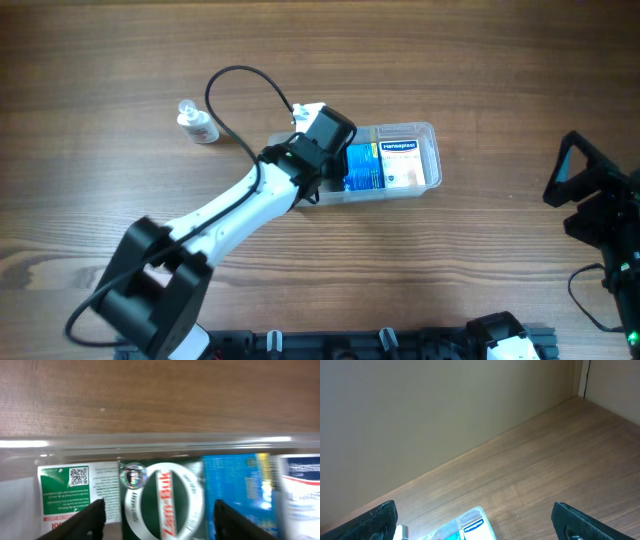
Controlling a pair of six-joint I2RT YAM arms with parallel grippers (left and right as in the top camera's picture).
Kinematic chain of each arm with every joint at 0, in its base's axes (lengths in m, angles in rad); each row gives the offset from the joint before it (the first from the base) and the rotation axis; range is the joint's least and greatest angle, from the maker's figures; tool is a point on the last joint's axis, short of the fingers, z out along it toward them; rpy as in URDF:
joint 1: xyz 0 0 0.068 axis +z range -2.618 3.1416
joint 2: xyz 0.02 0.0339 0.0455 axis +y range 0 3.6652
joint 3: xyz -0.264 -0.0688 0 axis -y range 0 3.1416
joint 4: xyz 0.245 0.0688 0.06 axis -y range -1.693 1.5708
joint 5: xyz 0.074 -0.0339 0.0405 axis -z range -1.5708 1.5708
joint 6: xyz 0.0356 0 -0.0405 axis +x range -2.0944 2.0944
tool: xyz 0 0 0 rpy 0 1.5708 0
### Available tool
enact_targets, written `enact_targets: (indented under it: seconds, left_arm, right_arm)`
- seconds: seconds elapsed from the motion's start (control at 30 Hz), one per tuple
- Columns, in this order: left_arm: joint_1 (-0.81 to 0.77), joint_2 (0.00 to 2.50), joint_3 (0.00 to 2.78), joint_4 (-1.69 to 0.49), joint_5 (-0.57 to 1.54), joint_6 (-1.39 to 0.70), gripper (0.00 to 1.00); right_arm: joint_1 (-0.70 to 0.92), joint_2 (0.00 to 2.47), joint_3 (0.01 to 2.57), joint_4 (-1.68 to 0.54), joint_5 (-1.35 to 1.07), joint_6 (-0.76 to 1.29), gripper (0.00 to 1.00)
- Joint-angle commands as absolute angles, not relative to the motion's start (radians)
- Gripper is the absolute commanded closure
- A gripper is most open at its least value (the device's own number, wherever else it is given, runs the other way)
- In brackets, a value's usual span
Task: Pack container
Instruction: 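Lower the tin into the container beside the Vicks box, release, then move the left gripper to the Calamol bottle and grasp it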
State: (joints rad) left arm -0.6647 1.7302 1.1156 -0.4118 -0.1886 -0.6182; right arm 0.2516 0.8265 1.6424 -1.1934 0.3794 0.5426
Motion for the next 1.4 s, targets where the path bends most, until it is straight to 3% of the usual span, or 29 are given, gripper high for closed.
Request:
enact_targets:
  seconds: [0.0,0.07,0.13,0.23,0.33,0.5,0.63,0.83,0.9,1.0,1.03,1.17,1.37]
  left_arm:
    - [-0.665,1.647,1.120,-0.424,-0.146,-0.606,0.46]
    - [-0.665,1.627,1.120,-0.433,-0.146,-0.606,0.53]
    - [-0.665,1.598,1.120,-0.444,-0.147,-0.606,0.72]
    - [-0.664,1.531,1.121,-0.461,-0.147,-0.584,0.93]
    - [-0.663,1.442,1.121,-0.462,-0.157,-0.533,0.96]
    - [-0.632,1.259,1.121,-0.480,-0.228,-0.493,0.90]
    - [-0.530,1.151,1.121,-0.551,-0.372,-0.467,0.68]
    - [-0.284,1.142,1.120,-0.681,-0.321,-0.466,0.56]
    - [-0.189,1.168,1.120,-0.701,-0.227,-0.460,0.46]
    - [-0.082,1.218,1.120,-0.690,-0.098,-0.395,0.17]
    - [-0.051,1.242,1.120,-0.677,-0.089,-0.371,0.13]
    - [0.010,1.324,1.120,-0.639,-0.067,-0.300,0.13]
    - [0.019,1.461,1.120,-0.604,-0.023,-0.238,0.22]
  right_arm:
    - [0.249,0.828,1.641,-1.192,0.395,0.553,0.00]
    - [0.249,0.828,1.641,-1.192,0.395,0.553,0.00]
    - [0.249,0.828,1.641,-1.192,0.395,0.553,0.00]
    - [0.249,0.828,1.641,-1.192,0.395,0.553,0.00]
    - [0.249,0.828,1.641,-1.192,0.395,0.553,0.00]
    - [0.249,0.828,1.641,-1.192,0.395,0.553,0.00]
    - [0.249,0.828,1.641,-1.192,0.395,0.553,0.00]
    - [0.249,0.828,1.641,-1.192,0.395,0.553,0.00]
    - [0.249,0.828,1.641,-1.192,0.395,0.553,0.00]
    - [0.249,0.828,1.641,-1.192,0.395,0.553,0.00]
    - [0.249,0.828,1.641,-1.192,0.395,0.553,0.00]
    - [0.249,0.828,1.641,-1.192,0.395,0.553,0.00]
    - [0.249,0.828,1.641,-1.192,0.395,0.553,0.00]
